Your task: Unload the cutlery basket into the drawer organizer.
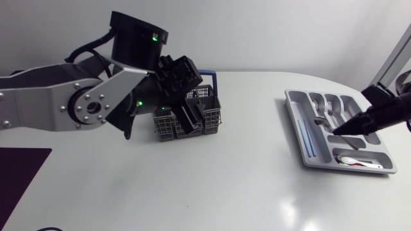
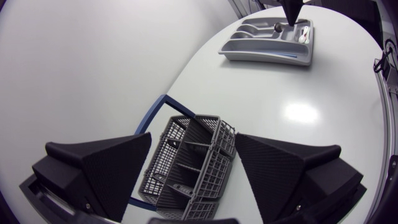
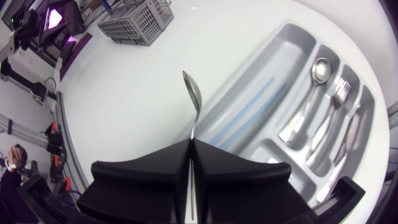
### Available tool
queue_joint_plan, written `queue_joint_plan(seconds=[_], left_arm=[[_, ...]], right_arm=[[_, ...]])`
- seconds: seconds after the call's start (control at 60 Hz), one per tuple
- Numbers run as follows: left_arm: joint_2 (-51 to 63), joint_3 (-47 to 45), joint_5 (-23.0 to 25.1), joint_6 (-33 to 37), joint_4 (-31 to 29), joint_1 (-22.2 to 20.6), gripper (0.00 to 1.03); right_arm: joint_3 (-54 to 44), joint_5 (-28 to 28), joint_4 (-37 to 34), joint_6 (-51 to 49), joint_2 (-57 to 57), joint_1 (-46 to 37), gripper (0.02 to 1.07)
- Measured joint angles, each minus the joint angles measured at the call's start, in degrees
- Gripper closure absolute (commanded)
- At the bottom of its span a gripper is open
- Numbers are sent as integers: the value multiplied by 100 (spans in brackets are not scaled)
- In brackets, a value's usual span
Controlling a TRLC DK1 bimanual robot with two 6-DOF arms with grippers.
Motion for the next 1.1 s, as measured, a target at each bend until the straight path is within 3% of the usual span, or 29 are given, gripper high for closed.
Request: queue_joint_plan(seconds=[0.217,0.483,0.6,0.783,1.1], left_arm=[[-24,205,350,-155,-466,323,10],[-24,262,474,-238,-678,540,10],[-24,308,645,-280,-857,619,10],[-76,337,667,-376,-1016,756,10],[-286,337,789,-385,-1086,813,10]], right_arm=[[256,595,-92,-1899,361,-1003,101],[304,1235,-144,-3458,634,-1464,101],[302,1473,37,-3727,638,-1475,101],[-136,1904,1217,-3882,658,-1412,101],[-748,2199,1869,-4223,686,-1080,101]])
